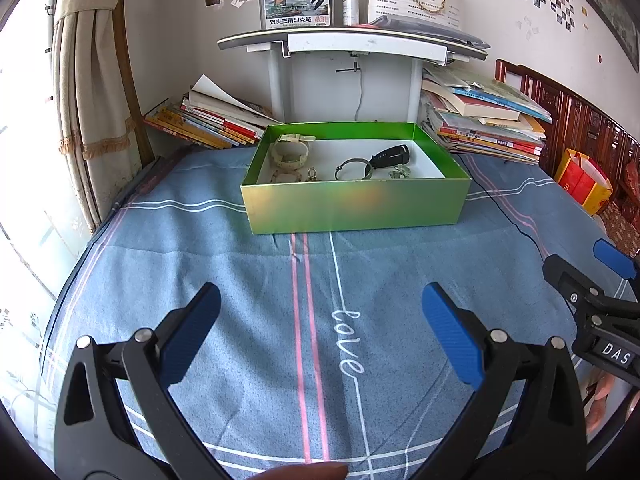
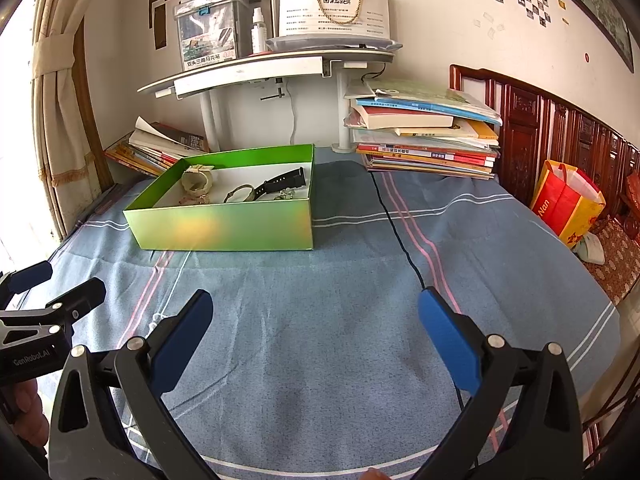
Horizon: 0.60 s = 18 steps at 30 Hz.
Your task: Organize jewelry
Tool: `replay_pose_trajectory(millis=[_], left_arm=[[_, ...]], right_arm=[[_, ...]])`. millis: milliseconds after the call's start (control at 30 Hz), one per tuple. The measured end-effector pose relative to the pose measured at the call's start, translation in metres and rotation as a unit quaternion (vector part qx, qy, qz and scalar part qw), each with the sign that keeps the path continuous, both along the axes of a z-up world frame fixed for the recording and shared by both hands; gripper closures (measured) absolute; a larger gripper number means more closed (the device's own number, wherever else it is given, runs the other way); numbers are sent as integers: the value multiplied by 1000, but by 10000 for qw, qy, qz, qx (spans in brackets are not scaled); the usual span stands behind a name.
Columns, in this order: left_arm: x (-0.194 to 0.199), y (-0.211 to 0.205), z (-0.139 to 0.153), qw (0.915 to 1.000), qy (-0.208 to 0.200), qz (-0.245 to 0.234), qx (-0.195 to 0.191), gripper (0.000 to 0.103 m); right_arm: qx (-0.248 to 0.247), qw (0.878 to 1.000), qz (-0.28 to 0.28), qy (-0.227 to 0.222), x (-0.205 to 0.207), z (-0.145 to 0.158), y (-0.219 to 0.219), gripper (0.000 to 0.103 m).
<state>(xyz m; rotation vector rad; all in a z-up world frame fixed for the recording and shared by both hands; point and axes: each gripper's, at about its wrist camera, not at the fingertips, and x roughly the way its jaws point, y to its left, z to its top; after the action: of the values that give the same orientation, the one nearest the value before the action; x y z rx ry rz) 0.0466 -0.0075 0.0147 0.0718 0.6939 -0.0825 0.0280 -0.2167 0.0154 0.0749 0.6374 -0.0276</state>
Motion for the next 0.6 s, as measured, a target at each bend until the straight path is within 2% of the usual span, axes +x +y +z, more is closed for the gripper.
replay_pose_trajectory(millis=[600], left_arm=[[-1,-2,-3,10000,52,-10,-20,4]], right_arm=[[3,10000,22,22,1,-1,1,2]])
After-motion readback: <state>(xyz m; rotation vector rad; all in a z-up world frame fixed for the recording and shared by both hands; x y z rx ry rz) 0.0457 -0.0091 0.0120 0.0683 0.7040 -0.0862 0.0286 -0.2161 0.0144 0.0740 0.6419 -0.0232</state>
